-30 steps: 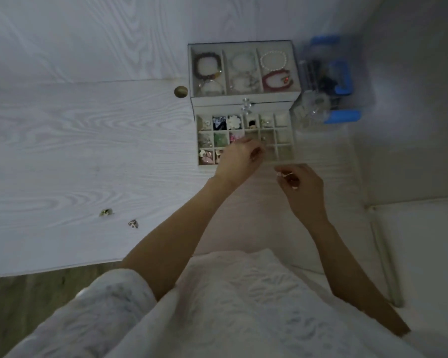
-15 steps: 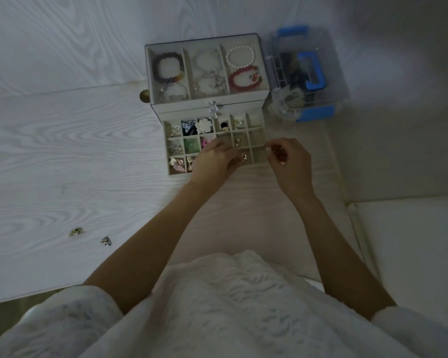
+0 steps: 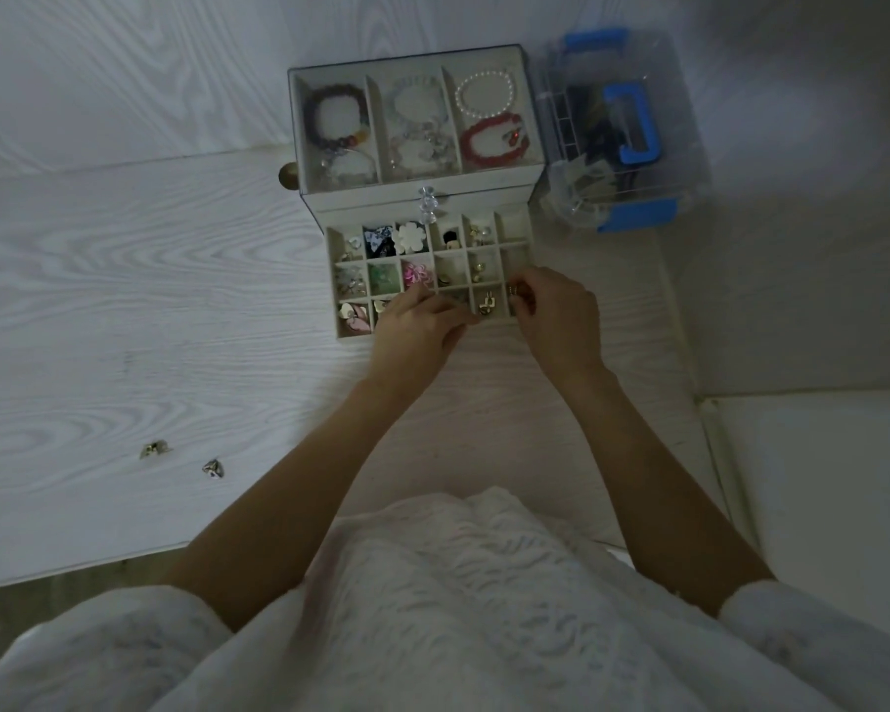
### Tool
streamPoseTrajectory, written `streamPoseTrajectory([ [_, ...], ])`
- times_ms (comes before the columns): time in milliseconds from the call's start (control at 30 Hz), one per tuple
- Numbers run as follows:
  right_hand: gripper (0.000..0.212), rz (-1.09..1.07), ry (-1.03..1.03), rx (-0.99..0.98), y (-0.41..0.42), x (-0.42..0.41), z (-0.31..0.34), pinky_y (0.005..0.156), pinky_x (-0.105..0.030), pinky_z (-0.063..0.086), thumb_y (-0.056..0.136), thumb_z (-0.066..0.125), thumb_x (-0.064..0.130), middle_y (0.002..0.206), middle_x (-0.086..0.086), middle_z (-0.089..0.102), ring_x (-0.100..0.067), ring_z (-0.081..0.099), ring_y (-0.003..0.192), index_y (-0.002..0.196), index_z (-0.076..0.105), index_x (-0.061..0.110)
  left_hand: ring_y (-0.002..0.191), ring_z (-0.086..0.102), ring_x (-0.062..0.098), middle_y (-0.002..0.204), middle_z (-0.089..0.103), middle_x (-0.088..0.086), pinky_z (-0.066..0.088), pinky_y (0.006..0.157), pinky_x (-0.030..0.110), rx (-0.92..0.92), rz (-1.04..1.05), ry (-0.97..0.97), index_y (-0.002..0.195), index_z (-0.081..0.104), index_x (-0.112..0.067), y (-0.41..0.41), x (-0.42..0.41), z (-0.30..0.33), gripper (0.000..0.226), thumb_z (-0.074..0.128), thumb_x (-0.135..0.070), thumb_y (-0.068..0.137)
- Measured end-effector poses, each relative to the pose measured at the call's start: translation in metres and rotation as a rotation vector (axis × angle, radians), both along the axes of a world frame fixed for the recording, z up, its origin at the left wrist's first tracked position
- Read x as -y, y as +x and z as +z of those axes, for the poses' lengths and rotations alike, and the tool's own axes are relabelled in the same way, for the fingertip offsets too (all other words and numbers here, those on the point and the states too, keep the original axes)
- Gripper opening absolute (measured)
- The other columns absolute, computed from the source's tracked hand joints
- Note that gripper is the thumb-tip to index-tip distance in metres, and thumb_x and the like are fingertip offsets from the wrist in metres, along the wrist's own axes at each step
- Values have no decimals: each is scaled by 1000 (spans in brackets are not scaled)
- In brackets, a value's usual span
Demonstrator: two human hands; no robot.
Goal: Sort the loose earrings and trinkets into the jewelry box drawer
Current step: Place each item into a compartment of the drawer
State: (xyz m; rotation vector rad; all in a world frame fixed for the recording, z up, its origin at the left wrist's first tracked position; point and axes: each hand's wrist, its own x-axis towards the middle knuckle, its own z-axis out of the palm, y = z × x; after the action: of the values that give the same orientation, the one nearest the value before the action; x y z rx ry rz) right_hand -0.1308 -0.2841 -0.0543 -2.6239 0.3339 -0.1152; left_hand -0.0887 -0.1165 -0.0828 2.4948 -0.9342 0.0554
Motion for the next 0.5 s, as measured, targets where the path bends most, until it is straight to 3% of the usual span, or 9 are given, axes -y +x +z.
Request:
streamPoseTrajectory([
  [200,13,-28,-132,-67,-1,1,-1,61,-30,35,88,57,14,89,-12,65,-26,58,82,99,61,9,75,59,21,84,73,-6,49,65,29,11,16,-15,87,74,-26,-1,0,-1,25,50,-25,83],
  [333,11,9,-88,-60,-1,6,-6,65,-31,38,85,61,12,94,-12,62,-28,53,92,95,65,8,78,59,19,87,73,-8,49,67,29,12,9,-2,88,74,-27,0,0,-3,21,54,-24,83],
  [500,14,1,19,49,-9,11,-3,74,-29,43,87,58,9,96,-13,62,-27,58,87,98,67,6,80,60,21,89,73,-6,52,69,31,11,-10,-8,90,74,-24,-1,-3,0,16,66,-15,80],
])
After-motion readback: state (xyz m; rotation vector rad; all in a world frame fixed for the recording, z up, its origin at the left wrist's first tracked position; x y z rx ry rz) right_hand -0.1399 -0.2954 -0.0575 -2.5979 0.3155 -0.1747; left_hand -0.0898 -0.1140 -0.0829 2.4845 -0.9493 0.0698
